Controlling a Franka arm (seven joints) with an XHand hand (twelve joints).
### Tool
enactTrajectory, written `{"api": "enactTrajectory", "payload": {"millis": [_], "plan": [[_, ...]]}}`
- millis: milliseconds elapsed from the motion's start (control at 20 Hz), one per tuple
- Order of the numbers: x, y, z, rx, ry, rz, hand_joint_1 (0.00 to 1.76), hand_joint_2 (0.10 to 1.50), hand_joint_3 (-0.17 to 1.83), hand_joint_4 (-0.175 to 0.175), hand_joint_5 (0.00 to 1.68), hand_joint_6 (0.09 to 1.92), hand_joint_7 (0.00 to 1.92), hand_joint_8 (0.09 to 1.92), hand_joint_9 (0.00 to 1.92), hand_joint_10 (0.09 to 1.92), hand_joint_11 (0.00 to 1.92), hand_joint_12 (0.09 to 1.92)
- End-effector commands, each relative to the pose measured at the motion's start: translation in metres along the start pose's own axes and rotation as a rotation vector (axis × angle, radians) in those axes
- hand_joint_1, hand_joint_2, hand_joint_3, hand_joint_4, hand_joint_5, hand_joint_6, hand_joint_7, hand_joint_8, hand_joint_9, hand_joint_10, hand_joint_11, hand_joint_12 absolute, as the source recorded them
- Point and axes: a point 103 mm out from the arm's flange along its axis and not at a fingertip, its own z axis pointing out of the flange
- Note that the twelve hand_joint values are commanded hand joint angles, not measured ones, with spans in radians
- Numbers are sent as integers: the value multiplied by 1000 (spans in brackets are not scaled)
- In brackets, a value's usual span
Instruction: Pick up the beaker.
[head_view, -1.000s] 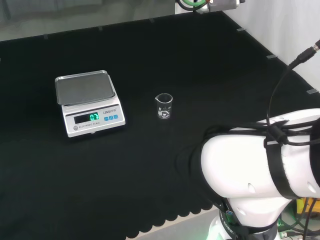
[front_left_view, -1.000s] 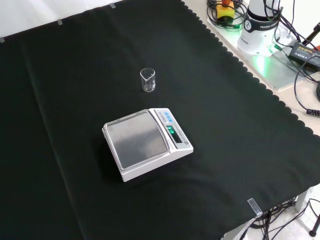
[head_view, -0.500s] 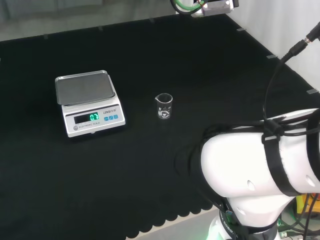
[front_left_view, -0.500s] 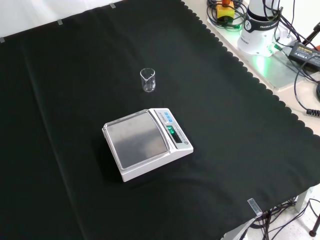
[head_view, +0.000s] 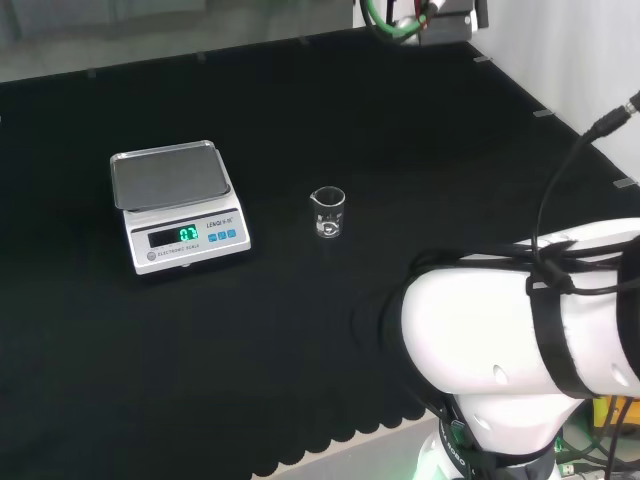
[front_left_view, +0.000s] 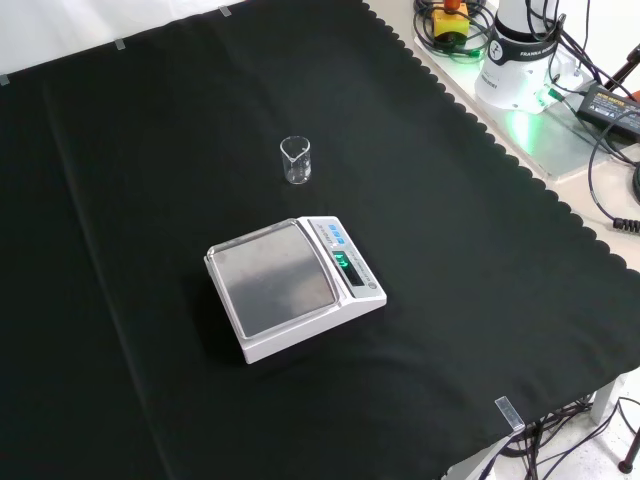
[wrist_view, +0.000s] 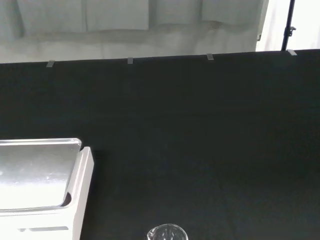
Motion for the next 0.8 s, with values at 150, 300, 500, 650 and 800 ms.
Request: {"api": "enactTrajectory", "payload": {"millis": [150, 300, 500, 650, 800], "plan": [[-5, 15, 41, -31, 67, 15, 3, 968, 269, -9, 95, 87, 2, 260, 0, 536, 0, 1413], [-8, 17, 59, -61, 100, 31, 15, 970, 264, -15, 114, 87, 0, 293, 0, 545, 0, 1418], [-11, 25, 94, -48, 114, 58, 30, 974, 258, -20, 137, 87, 0, 345, 0, 567, 0, 1423], [-12, 32, 118, -19, 85, 74, 38, 976, 255, -23, 146, 87, 0, 366, 0, 578, 0, 1427], [-16, 36, 136, -2, 110, 51, 42, 978, 255, -25, 151, 87, 0, 374, 0, 582, 0, 1428]]}}
